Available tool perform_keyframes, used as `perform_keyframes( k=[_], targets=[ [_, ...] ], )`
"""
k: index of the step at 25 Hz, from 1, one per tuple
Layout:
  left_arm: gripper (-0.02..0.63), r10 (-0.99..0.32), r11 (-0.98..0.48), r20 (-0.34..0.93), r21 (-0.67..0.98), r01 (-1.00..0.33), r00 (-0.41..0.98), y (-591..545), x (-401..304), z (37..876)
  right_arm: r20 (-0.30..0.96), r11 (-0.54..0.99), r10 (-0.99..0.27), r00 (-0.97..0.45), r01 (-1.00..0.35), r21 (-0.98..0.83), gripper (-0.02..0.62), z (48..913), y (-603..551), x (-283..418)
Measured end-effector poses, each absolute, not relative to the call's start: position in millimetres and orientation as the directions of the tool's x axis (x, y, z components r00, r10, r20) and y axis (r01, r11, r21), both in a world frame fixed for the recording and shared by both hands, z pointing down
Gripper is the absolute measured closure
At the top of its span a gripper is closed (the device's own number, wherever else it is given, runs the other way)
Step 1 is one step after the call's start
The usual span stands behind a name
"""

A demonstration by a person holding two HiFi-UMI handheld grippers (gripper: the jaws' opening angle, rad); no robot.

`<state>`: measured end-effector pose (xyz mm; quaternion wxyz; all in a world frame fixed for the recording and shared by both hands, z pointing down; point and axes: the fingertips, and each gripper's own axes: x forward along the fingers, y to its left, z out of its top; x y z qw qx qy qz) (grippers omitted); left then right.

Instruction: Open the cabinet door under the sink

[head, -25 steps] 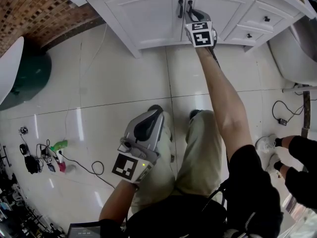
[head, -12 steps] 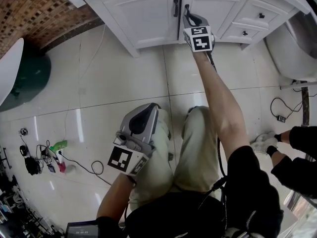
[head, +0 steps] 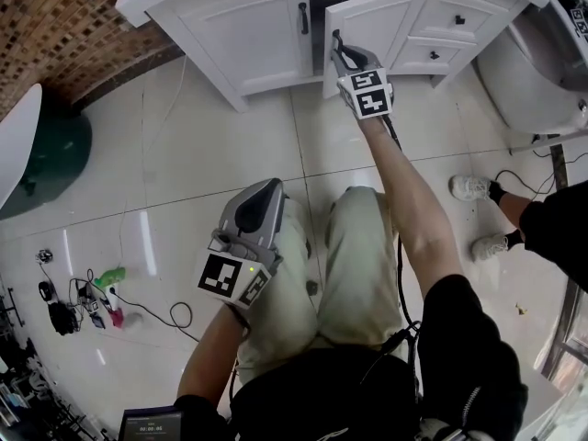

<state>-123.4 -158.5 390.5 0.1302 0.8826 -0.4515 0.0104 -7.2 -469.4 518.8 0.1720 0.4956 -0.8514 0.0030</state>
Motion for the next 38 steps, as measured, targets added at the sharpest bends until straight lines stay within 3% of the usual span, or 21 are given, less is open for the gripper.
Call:
perform_keyframes(
  k=[21, 38],
  targets=[
    [0.591, -0.787, -0.573, 0.159, 0.171, -0.802, 0.596, -156.2, -110.4, 397.1, 0.316, 0.553, -0.812, -0.491, -0.820, 0.146, 0.552, 519.5, -394.7, 51.6],
    [0.591, -0.789, -0.567, 0.189, 0.141, -0.812, 0.584, -156.5, -104.5, 397.5, 0.316, 0.496, -0.846, -0.428, -0.851, 0.174, 0.561, 527.2, -354.2, 162.0]
  ],
)
